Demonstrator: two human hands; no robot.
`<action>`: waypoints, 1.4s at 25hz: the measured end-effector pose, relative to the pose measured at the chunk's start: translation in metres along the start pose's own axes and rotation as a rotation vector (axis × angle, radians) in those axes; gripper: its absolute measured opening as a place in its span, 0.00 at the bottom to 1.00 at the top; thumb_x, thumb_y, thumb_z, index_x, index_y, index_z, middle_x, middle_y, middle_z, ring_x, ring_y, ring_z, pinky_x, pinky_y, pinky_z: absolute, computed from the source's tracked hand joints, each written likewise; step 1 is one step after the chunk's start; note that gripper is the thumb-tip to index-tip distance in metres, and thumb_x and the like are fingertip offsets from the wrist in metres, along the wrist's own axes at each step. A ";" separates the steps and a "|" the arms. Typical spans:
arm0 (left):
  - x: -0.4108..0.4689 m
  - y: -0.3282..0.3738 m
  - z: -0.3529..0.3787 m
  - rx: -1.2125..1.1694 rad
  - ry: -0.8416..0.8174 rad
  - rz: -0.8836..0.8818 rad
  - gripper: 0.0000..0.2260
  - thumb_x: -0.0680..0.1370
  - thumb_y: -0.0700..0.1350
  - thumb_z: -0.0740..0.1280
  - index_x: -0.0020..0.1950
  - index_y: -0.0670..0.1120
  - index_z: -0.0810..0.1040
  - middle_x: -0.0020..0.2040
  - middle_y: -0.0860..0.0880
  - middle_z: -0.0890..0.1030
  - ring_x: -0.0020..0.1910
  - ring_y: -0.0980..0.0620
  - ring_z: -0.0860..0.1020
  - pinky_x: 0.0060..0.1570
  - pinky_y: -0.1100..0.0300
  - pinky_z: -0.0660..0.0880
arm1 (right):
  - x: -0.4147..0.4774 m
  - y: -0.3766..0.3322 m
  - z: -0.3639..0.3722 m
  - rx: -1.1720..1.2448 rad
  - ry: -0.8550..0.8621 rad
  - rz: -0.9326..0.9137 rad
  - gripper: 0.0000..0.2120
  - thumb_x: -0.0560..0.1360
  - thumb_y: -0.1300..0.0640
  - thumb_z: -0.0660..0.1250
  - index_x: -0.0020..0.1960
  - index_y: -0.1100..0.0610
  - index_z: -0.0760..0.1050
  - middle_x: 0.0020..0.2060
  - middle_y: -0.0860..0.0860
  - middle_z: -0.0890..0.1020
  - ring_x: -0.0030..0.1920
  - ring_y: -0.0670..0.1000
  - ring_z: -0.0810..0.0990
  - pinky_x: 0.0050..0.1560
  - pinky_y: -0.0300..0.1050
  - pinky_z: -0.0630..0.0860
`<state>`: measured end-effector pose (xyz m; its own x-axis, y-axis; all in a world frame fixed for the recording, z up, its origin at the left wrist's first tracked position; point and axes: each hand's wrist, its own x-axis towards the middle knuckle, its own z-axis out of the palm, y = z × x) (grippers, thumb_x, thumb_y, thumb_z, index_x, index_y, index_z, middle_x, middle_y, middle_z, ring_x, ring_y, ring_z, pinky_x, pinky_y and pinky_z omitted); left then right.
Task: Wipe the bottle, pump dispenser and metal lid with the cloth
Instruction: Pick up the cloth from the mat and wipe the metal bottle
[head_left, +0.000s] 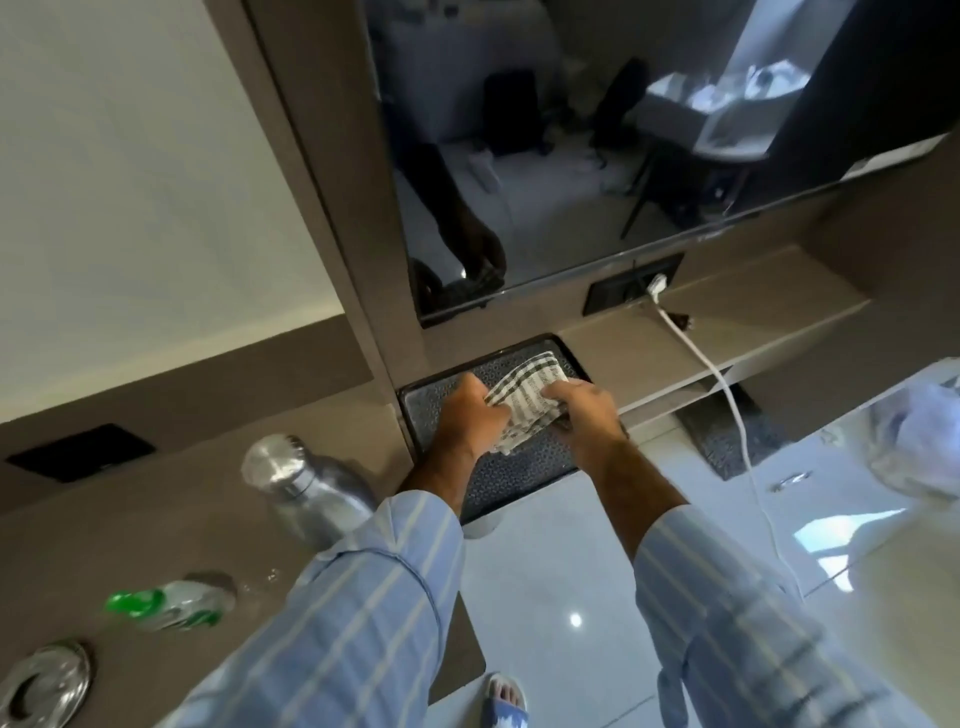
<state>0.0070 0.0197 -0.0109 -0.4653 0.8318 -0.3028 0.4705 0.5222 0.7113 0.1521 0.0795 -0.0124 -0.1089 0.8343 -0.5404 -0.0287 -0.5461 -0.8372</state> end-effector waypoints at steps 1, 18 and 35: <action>-0.011 0.018 -0.014 -0.027 0.005 0.047 0.13 0.75 0.48 0.73 0.54 0.44 0.76 0.51 0.42 0.84 0.44 0.43 0.81 0.36 0.60 0.72 | -0.022 -0.013 0.000 0.045 0.011 -0.049 0.06 0.74 0.67 0.70 0.42 0.58 0.79 0.33 0.53 0.84 0.31 0.50 0.83 0.31 0.41 0.79; -0.200 0.061 -0.319 0.134 0.138 0.722 0.35 0.61 0.68 0.78 0.64 0.57 0.75 0.61 0.52 0.74 0.55 0.55 0.76 0.52 0.69 0.69 | -0.291 -0.137 0.154 -0.156 -0.165 -0.658 0.17 0.72 0.49 0.78 0.55 0.58 0.83 0.49 0.56 0.89 0.50 0.55 0.89 0.53 0.56 0.86; -0.201 -0.146 -0.175 -0.420 0.353 0.085 0.21 0.82 0.60 0.58 0.66 0.48 0.75 0.64 0.42 0.79 0.63 0.41 0.78 0.63 0.47 0.75 | -0.202 0.014 0.178 -0.879 -0.209 -0.934 0.15 0.80 0.46 0.67 0.38 0.52 0.73 0.35 0.46 0.77 0.36 0.44 0.74 0.40 0.45 0.71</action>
<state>-0.0991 -0.2563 0.0570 -0.6958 0.7162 -0.0533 0.2122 0.2758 0.9375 -0.0030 -0.1096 0.1001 -0.5554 0.7992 0.2299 0.4714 0.5303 -0.7047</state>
